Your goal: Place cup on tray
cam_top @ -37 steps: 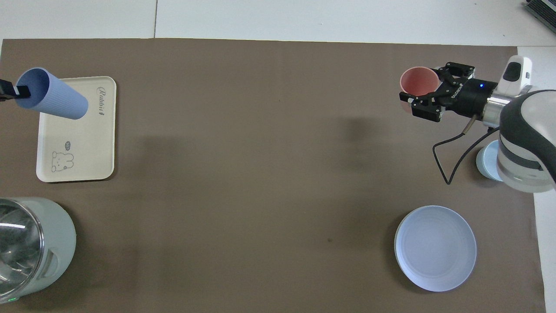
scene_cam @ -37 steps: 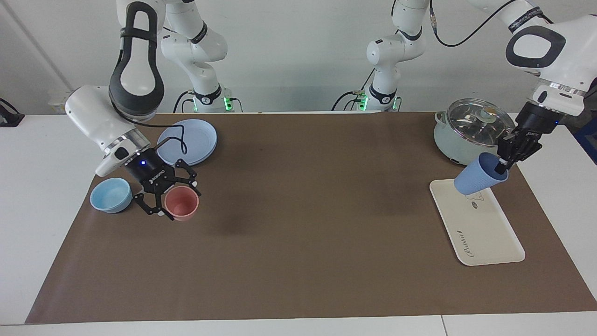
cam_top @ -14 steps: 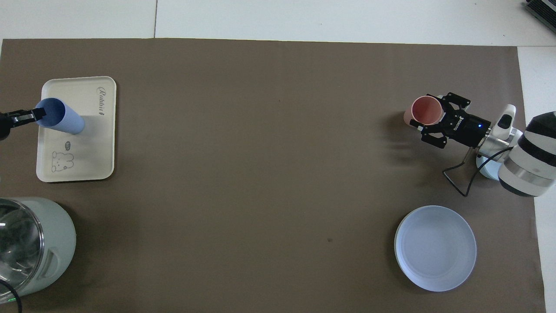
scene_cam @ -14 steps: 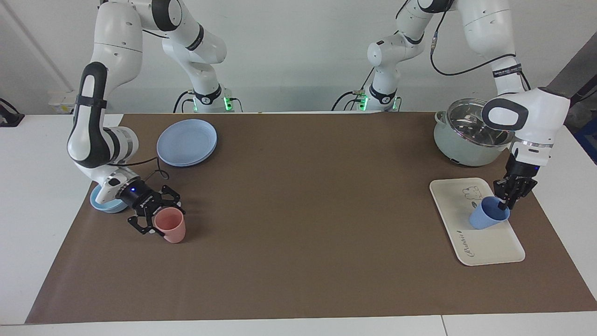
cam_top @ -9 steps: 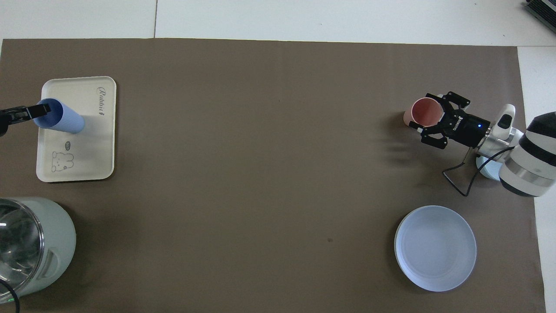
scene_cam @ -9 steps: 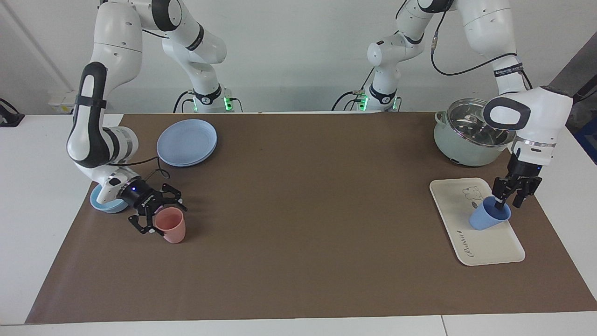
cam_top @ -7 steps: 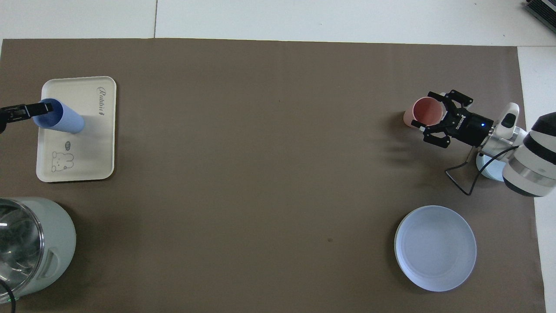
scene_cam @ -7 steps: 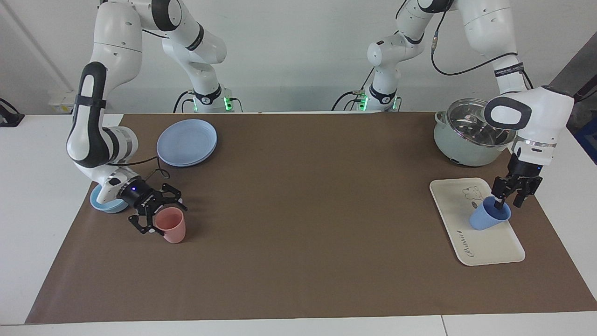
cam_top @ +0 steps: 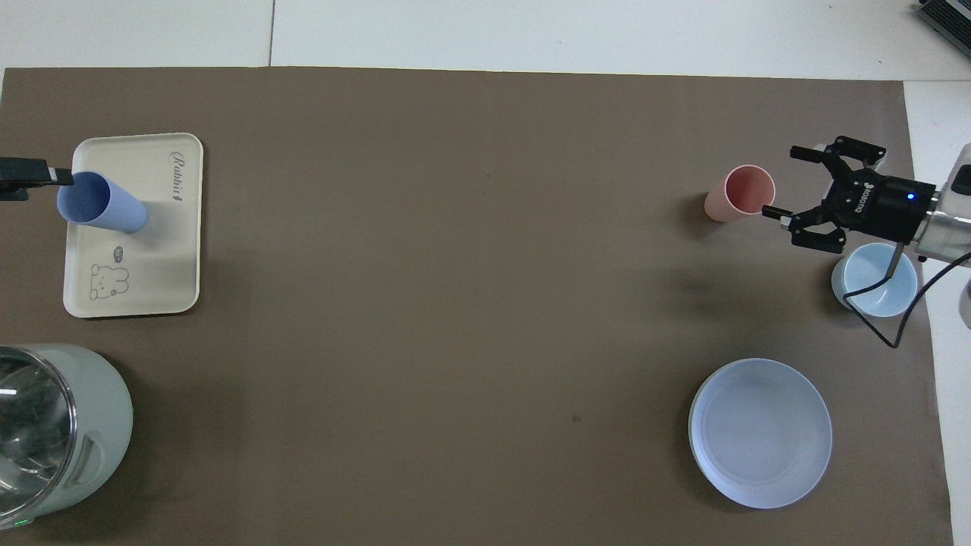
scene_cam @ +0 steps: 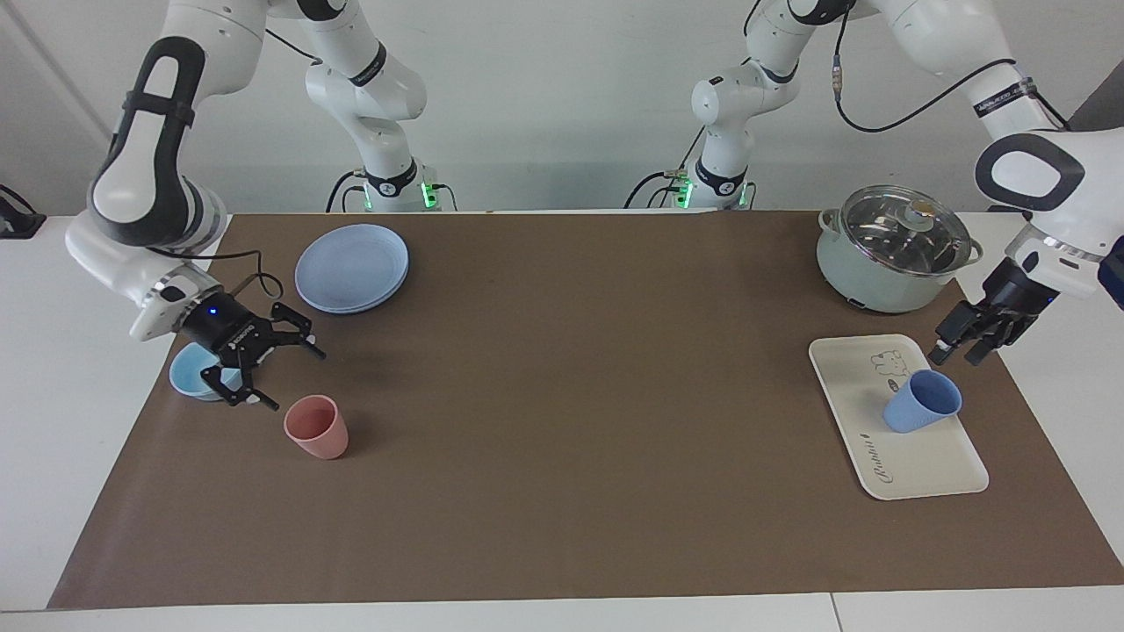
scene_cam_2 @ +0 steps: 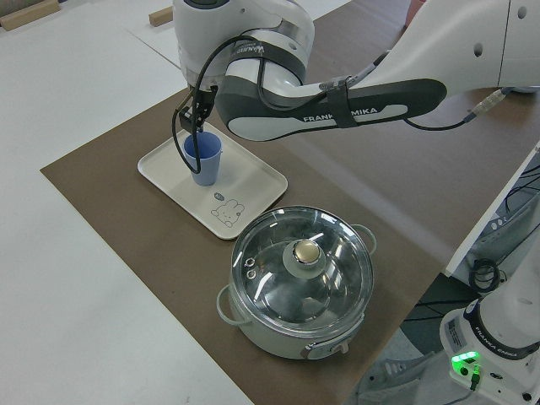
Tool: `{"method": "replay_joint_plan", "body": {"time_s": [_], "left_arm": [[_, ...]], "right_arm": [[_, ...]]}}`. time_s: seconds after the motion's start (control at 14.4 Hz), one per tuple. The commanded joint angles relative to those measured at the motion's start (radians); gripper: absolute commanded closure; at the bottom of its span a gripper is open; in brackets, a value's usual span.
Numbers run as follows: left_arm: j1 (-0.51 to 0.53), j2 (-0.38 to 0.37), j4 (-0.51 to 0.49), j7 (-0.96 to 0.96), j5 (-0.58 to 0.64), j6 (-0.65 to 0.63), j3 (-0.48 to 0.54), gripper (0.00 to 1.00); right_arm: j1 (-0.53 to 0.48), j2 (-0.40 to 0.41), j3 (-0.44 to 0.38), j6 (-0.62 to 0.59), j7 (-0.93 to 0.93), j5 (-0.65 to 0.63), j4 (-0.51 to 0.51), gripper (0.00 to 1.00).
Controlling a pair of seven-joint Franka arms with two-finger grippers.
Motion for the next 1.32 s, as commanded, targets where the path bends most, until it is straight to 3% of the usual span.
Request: {"method": "replay_joint_plan", "body": {"time_s": [0.0, 0.35, 0.49, 0.69, 1.04, 1.25], "left_arm": [[-0.015, 0.017, 0.095, -0.116, 0.114, -0.113, -0.005, 0.11], [-0.149, 0.020, 0.220, -0.169, 0.342, -0.369, -0.004, 0.11], [-0.192, 0.013, 0.263, -0.172, 0.369, -0.458, -0.002, 0.11], [-0.248, -0.044, 0.262, -0.212, 0.378, -0.487, -0.010, 0.11], [-0.248, -0.174, 0.142, -0.209, 0.384, -0.511, -0.013, 0.12], [-0.249, -0.193, 0.135, -0.209, 0.405, -0.512, -0.015, 0.17]], "right_arm": [[-0.004, -0.051, 0.006, 0.018, 0.176, -0.204, 0.017, 0.00], [0.093, -0.132, 0.009, 0.124, 0.693, -0.649, 0.028, 0.00], [0.164, -0.153, 0.009, 0.126, 0.972, -0.833, 0.028, 0.00], [0.276, -0.177, 0.012, 0.109, 1.359, -1.066, 0.020, 0.00], [0.390, -0.221, 0.018, -0.021, 1.874, -1.228, 0.031, 0.00], [0.375, -0.259, 0.014, -0.142, 1.947, -1.225, 0.102, 0.00]]}}
